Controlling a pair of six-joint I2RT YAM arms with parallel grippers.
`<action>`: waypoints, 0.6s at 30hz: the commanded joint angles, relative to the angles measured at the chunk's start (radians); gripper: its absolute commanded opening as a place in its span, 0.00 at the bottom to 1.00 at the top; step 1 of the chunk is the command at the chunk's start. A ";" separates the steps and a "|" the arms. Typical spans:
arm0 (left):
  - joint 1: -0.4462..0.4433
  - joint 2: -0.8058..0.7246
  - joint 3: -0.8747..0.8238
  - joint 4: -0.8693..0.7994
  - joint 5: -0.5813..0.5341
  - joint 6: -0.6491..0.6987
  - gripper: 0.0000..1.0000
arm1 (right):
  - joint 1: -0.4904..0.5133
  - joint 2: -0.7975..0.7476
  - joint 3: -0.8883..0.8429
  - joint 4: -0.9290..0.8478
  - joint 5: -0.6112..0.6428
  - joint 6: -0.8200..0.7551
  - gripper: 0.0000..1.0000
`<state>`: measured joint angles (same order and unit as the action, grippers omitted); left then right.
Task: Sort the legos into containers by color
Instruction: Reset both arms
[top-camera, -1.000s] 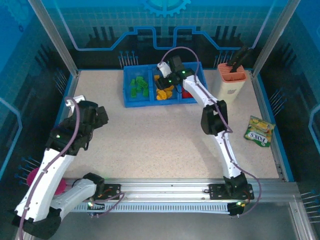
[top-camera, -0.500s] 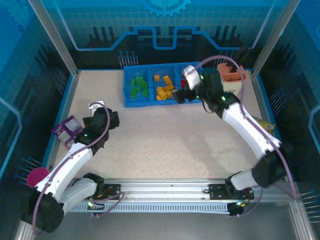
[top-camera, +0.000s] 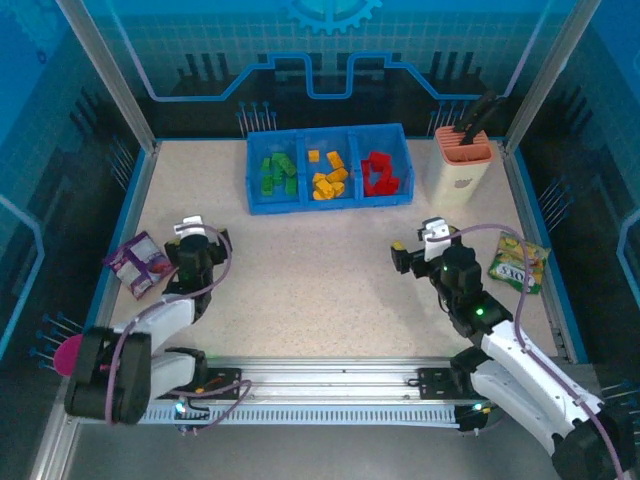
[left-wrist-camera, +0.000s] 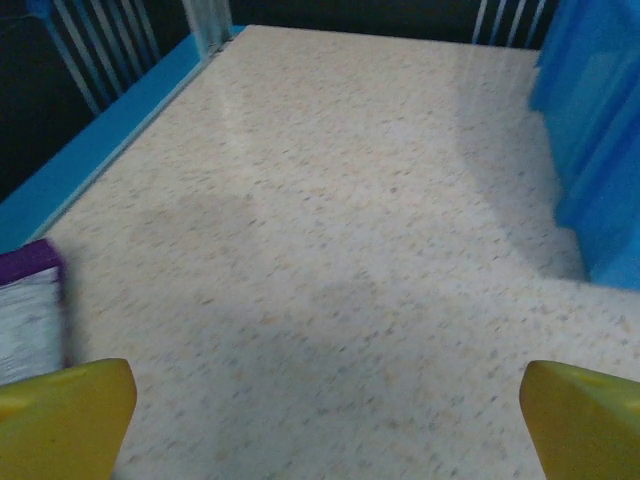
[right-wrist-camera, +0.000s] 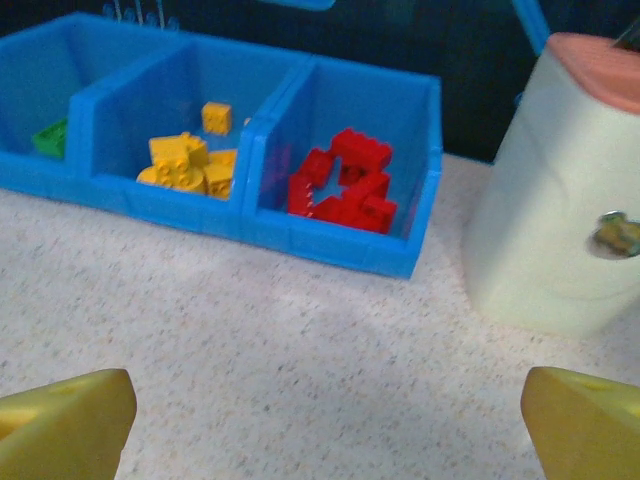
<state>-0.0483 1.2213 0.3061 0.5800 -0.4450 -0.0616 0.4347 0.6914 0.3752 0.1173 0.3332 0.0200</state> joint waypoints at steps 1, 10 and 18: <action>0.019 0.106 0.018 0.237 0.185 0.039 0.99 | -0.019 0.011 -0.041 0.198 0.058 -0.028 1.00; 0.025 0.316 0.086 0.293 0.338 0.070 0.99 | -0.097 0.252 -0.045 0.349 0.059 -0.041 1.00; 0.031 0.325 0.082 0.324 0.345 0.066 0.99 | -0.229 0.578 -0.030 0.607 -0.015 -0.106 1.00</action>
<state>-0.0269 1.5459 0.3714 0.8673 -0.1322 0.0002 0.2466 1.1919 0.3386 0.5648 0.3519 -0.0490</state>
